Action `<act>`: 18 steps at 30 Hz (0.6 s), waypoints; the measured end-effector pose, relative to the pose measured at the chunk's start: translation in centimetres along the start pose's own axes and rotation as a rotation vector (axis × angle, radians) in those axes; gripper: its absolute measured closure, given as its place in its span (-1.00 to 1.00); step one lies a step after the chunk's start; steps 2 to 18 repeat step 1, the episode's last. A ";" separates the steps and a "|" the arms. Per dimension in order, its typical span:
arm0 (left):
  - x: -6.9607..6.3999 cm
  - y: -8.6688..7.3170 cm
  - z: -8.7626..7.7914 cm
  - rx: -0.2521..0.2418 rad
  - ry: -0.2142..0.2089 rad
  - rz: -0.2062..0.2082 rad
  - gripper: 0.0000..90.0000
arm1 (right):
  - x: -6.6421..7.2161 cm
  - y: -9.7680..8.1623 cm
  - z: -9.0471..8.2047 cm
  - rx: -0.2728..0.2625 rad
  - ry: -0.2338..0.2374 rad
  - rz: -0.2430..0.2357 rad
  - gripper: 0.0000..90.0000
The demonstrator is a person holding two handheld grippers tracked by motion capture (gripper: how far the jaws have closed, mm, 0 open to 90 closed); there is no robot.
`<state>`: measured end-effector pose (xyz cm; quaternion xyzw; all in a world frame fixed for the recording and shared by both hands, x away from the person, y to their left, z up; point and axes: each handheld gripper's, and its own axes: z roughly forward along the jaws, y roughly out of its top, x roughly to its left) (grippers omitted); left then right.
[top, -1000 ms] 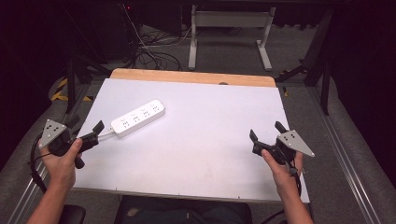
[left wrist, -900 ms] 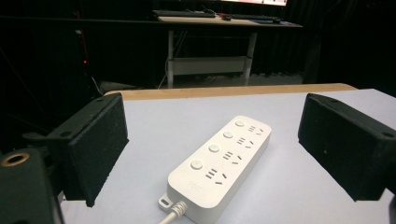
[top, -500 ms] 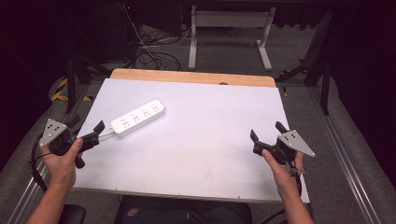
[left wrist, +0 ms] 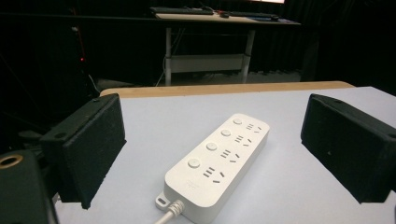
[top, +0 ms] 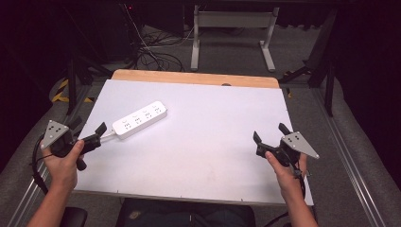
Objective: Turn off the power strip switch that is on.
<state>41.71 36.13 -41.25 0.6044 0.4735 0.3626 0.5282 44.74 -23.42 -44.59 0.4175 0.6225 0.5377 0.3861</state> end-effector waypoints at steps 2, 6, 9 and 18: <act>0.0 0.0 0.0 0.000 -0.001 -0.002 -0.84 | 0.0 0.0 0.0 0.000 0.000 0.000 -0.88; 0.0 0.0 0.0 0.000 -0.001 -0.002 -0.84 | 0.0 0.0 0.0 0.000 0.000 0.000 -0.88; 0.0 0.0 0.0 0.000 -0.001 -0.002 -0.84 | 0.0 0.0 0.0 0.000 0.000 0.000 -0.88; 0.0 0.0 0.0 0.000 -0.001 -0.002 -0.84 | 0.0 0.0 0.0 0.000 0.000 0.000 -0.88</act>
